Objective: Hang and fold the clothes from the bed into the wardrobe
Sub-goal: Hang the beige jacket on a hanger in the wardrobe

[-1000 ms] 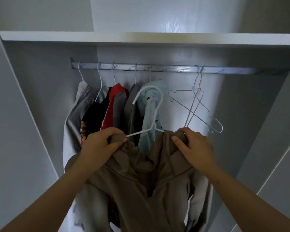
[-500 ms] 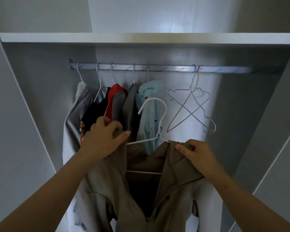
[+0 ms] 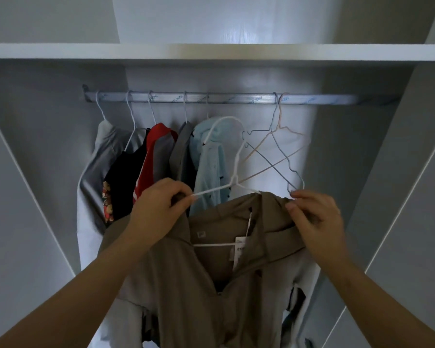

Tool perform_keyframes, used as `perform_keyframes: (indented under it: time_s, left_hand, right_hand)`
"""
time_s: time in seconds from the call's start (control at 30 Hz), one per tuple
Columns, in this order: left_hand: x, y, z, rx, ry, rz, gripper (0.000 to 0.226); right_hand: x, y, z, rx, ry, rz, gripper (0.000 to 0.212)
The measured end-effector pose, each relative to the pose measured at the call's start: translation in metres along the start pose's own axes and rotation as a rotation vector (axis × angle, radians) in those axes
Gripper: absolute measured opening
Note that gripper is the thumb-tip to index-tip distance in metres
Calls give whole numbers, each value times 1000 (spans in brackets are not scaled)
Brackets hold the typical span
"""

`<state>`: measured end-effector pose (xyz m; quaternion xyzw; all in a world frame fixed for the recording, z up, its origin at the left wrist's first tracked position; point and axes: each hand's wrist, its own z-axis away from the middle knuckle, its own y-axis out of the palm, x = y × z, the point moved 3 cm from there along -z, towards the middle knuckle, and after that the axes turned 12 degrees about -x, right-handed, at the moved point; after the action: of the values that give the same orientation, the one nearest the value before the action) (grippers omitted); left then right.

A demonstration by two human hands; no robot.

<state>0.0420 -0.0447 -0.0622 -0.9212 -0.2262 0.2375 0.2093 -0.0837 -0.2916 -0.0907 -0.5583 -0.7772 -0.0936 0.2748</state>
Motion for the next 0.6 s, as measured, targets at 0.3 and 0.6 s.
perform_keyframes:
  time_s: [0.3, 0.6]
  left_hand:
    - [-40, 35, 9, 183, 90, 254, 5]
    - [-38, 91, -13, 277, -315, 367, 11]
  right_hand:
    - [-5, 10, -6, 737, 225, 56, 48]
    - [-49, -24, 6, 671, 548, 2, 55]
